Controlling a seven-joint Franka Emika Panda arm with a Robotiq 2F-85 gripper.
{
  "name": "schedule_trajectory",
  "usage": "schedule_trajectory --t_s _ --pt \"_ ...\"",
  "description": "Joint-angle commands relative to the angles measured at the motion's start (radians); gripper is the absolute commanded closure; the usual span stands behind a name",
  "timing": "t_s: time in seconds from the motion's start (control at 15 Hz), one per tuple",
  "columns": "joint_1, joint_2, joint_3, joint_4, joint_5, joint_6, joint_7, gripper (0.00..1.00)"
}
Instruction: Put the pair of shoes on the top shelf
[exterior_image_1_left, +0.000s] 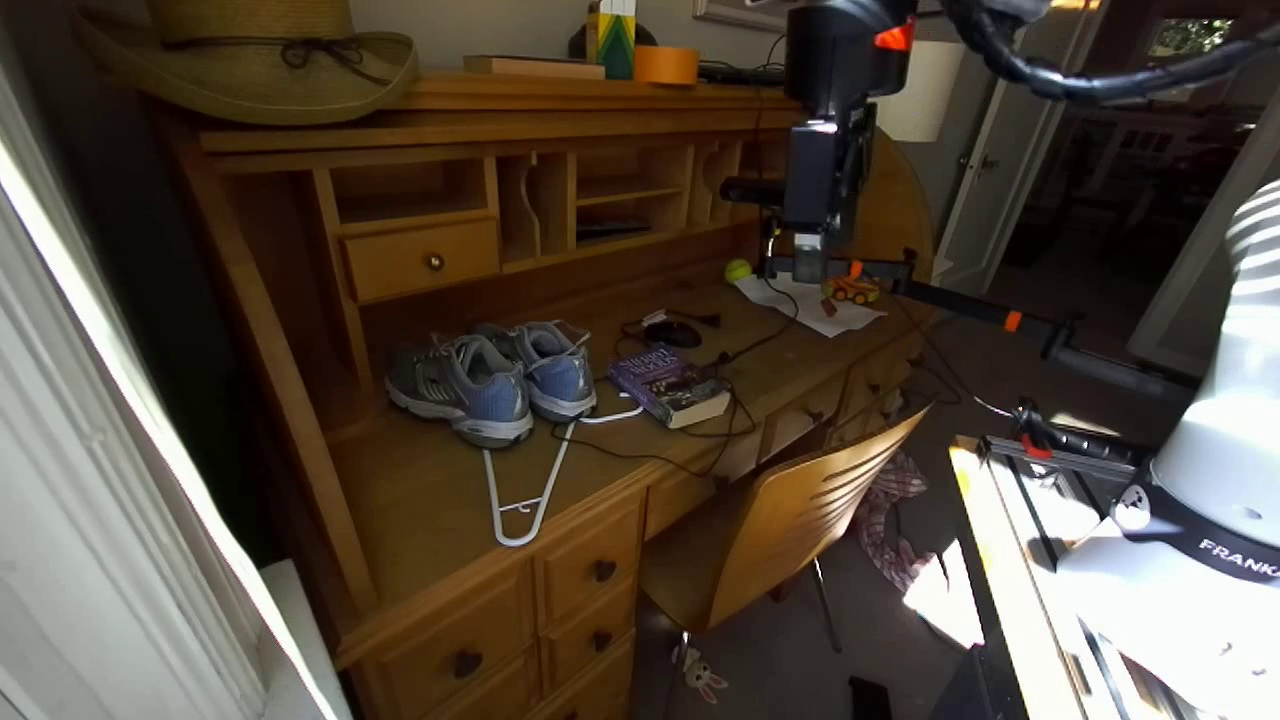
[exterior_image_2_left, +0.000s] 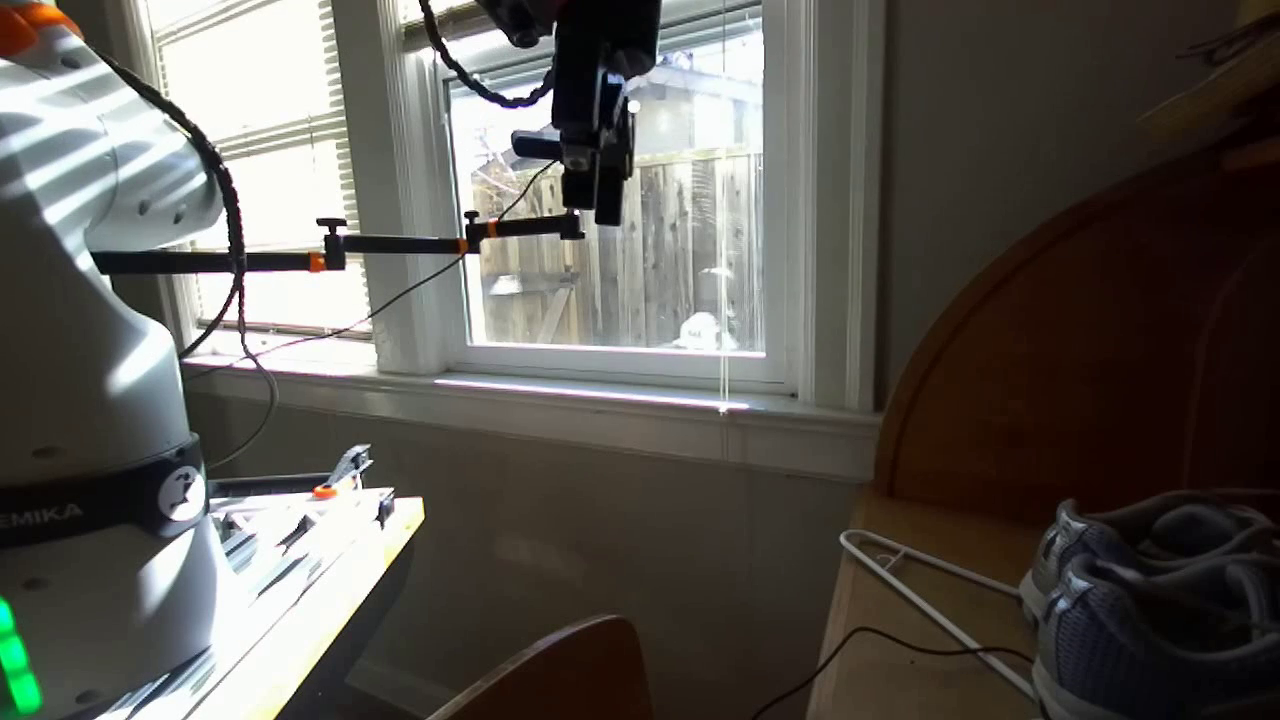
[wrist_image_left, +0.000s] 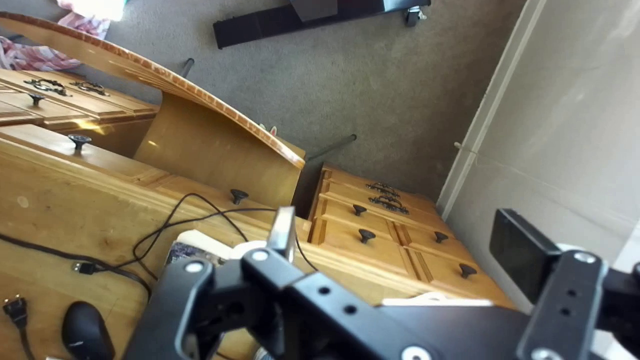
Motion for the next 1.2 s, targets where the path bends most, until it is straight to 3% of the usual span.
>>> schedule_trajectory --t_s 0.0,0.53,0.73,1.13 --pt "-0.021 0.194 -0.035 0.213 0.010 -0.011 0.006 0.00" --pt "-0.025 0.473 -0.118 0.502 0.075 -0.004 0.017 0.00" --pt "-0.024 0.528 -0.130 0.528 0.087 0.086 0.031 0.00" --pt "-0.020 0.499 -0.129 0.505 0.059 0.061 0.010 0.00"
